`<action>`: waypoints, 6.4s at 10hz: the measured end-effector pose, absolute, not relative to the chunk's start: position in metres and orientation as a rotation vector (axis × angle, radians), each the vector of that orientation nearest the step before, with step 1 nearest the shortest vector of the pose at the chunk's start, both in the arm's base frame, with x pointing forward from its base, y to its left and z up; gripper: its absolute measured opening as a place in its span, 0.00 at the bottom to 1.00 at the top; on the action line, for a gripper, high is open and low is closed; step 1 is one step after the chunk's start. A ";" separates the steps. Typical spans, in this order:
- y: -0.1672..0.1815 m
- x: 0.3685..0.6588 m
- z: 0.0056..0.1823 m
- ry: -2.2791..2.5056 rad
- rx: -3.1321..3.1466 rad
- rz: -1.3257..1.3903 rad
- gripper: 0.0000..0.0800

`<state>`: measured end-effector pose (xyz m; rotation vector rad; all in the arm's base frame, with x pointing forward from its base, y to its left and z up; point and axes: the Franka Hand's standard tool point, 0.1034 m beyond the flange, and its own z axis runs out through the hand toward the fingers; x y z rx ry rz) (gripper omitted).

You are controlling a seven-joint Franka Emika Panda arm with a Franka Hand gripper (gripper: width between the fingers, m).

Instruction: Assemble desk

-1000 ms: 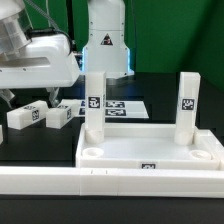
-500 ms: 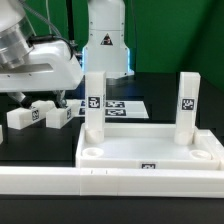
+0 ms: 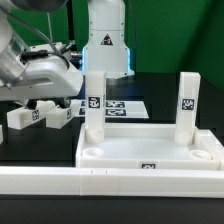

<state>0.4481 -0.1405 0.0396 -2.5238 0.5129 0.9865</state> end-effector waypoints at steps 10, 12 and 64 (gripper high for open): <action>-0.134 0.428 0.020 0.598 -2.456 1.124 0.81; -0.135 0.429 0.019 0.600 -2.461 1.118 0.81; -0.062 0.606 0.167 0.324 -3.050 -0.867 0.36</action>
Offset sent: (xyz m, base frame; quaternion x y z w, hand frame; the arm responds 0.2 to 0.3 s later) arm 0.0000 0.0000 0.0000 0.0000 0.0000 0.0000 1.0000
